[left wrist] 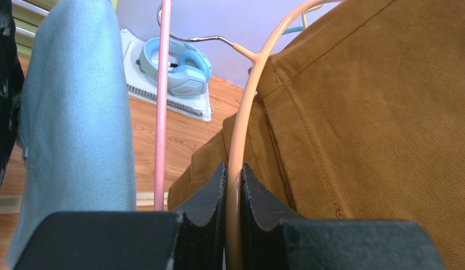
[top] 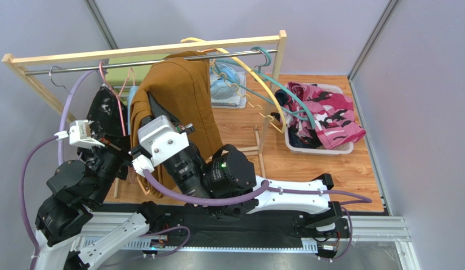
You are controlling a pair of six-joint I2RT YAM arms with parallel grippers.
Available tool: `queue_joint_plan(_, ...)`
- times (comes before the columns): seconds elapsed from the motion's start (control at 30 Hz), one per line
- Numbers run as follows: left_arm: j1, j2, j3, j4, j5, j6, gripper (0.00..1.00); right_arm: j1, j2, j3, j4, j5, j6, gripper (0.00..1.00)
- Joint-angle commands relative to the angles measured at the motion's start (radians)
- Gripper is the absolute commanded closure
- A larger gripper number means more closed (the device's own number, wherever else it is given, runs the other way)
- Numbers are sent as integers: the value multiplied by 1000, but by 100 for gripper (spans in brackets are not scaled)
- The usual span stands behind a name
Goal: Remove the trousers from the hanger
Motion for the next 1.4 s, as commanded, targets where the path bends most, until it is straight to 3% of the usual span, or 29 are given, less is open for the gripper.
queue_joint_plan(0.0,3,22,-20,-56,14,70,100,4,-171,86,227,-297,47,100)
queue_joint_plan(0.37,3,38,-41,-78,23,126,100,19,-203,96,291,-501,135,100)
queue_joint_plan(0.5,1,36,-43,-96,15,151,100,22,-203,133,273,-529,92,100)
queue_joint_plan(0.67,1,41,-46,-99,1,163,100,22,-259,31,310,-509,55,100)
queue_joint_plan(0.83,3,76,-49,-133,38,197,100,25,-242,130,270,-533,-41,100)
queue_joint_plan(0.93,3,71,-52,-165,84,246,100,42,-303,19,322,-516,-77,100)
queue_joint_plan(0.97,3,62,-54,-171,96,278,100,48,-371,-100,337,-506,-77,100)
queue_joint_plan(1.07,3,-14,-80,-132,109,304,100,85,-487,-274,437,-403,-124,100)
queue_joint_plan(1.2,1,-132,-114,-58,109,310,100,114,-613,-637,606,-232,-195,100)
queue_joint_plan(1.37,3,-110,-31,-93,121,313,100,113,-717,-926,669,-85,-215,100)
